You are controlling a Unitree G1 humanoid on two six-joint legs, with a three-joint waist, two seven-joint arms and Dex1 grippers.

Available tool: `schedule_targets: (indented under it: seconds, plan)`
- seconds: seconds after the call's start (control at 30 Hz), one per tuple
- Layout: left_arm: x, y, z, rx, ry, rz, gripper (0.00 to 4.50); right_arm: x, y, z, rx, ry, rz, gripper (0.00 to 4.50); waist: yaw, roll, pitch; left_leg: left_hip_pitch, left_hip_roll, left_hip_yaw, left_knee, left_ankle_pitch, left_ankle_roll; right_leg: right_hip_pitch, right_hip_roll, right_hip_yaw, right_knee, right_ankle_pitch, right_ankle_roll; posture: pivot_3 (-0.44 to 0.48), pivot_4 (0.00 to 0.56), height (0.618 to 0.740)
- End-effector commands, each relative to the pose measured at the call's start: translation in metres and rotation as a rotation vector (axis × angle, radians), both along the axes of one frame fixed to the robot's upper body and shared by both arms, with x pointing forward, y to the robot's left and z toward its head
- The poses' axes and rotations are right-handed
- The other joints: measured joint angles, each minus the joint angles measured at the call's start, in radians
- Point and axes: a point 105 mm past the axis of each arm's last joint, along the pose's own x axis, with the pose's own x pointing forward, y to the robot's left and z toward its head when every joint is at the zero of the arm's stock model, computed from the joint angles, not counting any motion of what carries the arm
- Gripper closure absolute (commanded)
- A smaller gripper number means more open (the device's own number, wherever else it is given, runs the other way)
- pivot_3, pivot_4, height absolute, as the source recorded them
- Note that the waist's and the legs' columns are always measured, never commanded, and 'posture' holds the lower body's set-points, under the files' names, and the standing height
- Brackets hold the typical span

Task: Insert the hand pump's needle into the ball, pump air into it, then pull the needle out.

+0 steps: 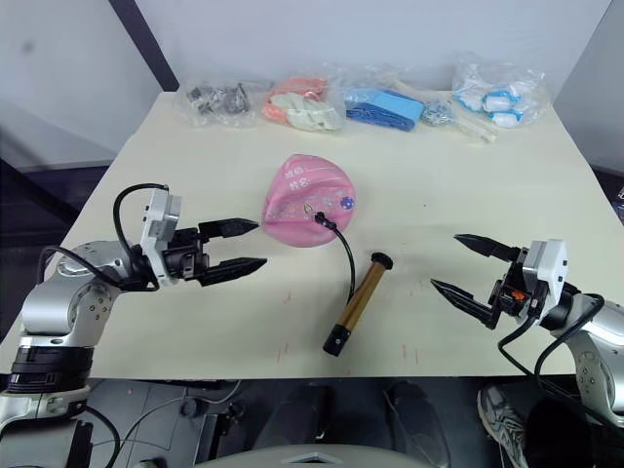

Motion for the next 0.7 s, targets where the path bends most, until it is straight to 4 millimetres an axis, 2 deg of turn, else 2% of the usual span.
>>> schedule_targets:
  seconds: [0.03,0.27,0.4,0.53,0.7]
  plan:
    - [-0.01,-0.01,0.005,0.018,-0.009,-0.075,0.03,-0.005,-0.002,0.009,-0.002,-0.047,0.031,0.0,0.0,0.0,0.0,0.0,0.0,0.0,0.0,0.0,0.0,0.0,0.0,0.0,0.0,0.0,0.0,0.0,0.15,0.74]
    - [-0.021,-0.036,-0.003,0.056,0.025,-0.1,0.03,-0.025,-0.012,0.014,-0.012,-0.034,0.101,0.0,0.003,0.0,0.0,0.0,0.0,0.0,0.0,-0.001,0.001,0.0,0.0,0.0,0.0,0.0,0.0,0.0,0.15,0.74]
    - [-0.015,-0.048,-0.011,0.096,0.032,-0.033,0.03,-0.038,-0.022,0.019,-0.038,-0.012,0.159,0.0,0.0,0.0,0.0,0.0,0.0,0.001,0.001,-0.001,0.002,0.0,0.0,0.002,0.001,0.0,0.0,0.0,0.15,0.74]
    - [-0.011,-0.059,-0.019,0.114,0.06,0.021,0.03,-0.043,-0.028,0.022,-0.06,0.003,0.182,0.0,0.0,0.0,0.0,0.001,0.001,0.002,0.002,-0.001,0.002,0.0,0.001,0.002,0.001,0.0,0.0,0.0,0.15,0.74]
    - [-0.019,-0.087,-0.036,0.121,0.129,0.082,0.03,-0.044,-0.029,0.026,-0.072,0.007,0.189,0.0,0.002,0.0,0.0,0.0,0.001,0.003,0.003,-0.001,0.002,0.001,0.001,0.003,0.001,0.0,0.0,0.0,0.15,0.74]
